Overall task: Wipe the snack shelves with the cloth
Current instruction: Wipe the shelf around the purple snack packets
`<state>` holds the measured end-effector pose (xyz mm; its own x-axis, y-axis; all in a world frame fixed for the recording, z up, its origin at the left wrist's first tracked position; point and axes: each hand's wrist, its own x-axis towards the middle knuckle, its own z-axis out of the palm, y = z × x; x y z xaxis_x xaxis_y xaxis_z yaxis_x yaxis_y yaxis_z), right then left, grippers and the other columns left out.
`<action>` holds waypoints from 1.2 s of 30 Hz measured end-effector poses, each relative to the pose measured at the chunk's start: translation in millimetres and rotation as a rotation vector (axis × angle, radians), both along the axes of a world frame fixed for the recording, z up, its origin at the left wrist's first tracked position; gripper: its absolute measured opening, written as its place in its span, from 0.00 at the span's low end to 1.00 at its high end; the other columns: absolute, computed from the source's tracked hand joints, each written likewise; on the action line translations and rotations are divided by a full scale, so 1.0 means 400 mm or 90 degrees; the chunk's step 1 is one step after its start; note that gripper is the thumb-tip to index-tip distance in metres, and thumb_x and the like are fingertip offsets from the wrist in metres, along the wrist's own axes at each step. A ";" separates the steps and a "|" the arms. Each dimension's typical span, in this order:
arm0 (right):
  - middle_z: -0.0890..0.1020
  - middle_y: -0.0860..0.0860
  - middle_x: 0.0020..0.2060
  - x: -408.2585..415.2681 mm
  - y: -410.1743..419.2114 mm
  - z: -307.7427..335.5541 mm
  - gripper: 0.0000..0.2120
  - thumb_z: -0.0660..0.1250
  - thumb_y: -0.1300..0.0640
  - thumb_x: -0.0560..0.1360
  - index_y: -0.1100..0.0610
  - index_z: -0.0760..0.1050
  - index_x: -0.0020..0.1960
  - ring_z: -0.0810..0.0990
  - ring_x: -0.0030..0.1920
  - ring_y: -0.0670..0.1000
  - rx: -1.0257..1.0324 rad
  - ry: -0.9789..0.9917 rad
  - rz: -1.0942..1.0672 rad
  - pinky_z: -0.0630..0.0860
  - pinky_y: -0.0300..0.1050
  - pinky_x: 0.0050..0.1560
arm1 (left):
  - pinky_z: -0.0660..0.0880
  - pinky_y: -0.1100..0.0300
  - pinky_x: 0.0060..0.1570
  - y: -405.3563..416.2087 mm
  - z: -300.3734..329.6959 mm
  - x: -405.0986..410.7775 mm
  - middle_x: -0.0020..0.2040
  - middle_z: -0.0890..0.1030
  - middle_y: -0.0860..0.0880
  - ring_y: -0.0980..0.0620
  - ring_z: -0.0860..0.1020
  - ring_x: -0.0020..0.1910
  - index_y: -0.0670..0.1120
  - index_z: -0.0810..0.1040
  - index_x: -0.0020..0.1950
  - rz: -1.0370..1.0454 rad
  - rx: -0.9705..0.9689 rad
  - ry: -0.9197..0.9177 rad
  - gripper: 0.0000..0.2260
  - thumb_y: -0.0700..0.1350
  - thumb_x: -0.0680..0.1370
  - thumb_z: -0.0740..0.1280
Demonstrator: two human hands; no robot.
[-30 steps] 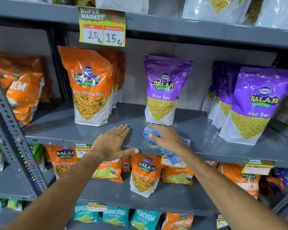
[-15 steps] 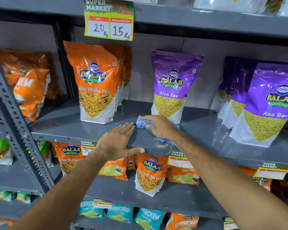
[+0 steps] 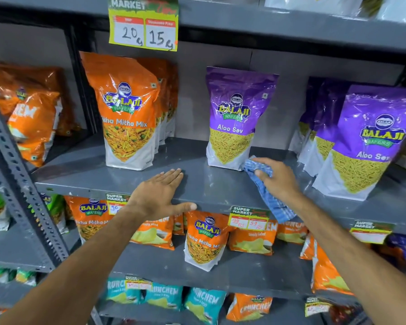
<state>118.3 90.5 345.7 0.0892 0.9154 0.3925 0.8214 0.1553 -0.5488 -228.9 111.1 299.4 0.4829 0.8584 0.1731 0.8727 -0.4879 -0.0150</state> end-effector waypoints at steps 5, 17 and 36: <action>0.74 0.54 0.73 -0.071 -0.030 -0.068 0.22 0.58 0.50 0.82 0.50 0.68 0.75 0.72 0.72 0.57 -0.109 -0.133 -0.112 0.69 0.52 0.70 | 0.51 0.54 0.83 0.004 -0.006 -0.005 0.87 0.50 0.52 0.53 0.51 0.85 0.49 0.47 0.86 0.002 -0.004 -0.003 0.54 0.84 0.71 0.44; 0.81 0.43 0.65 -0.238 -0.096 -0.007 0.18 0.66 0.56 0.80 0.43 0.78 0.68 0.77 0.65 0.42 -0.069 0.074 0.254 0.72 0.42 0.68 | 0.49 0.55 0.83 0.003 0.001 -0.004 0.86 0.51 0.51 0.52 0.51 0.85 0.47 0.48 0.86 -0.011 -0.026 -0.017 0.56 0.84 0.70 0.45; 0.83 0.51 0.58 0.136 0.190 0.117 0.17 0.78 0.56 0.71 0.50 0.83 0.59 0.80 0.59 0.52 -0.089 -0.007 -0.079 0.76 0.42 0.60 | 0.50 0.57 0.80 0.018 -0.014 -0.010 0.86 0.48 0.56 0.55 0.49 0.85 0.52 0.46 0.86 -0.010 0.011 -0.027 0.53 0.84 0.70 0.43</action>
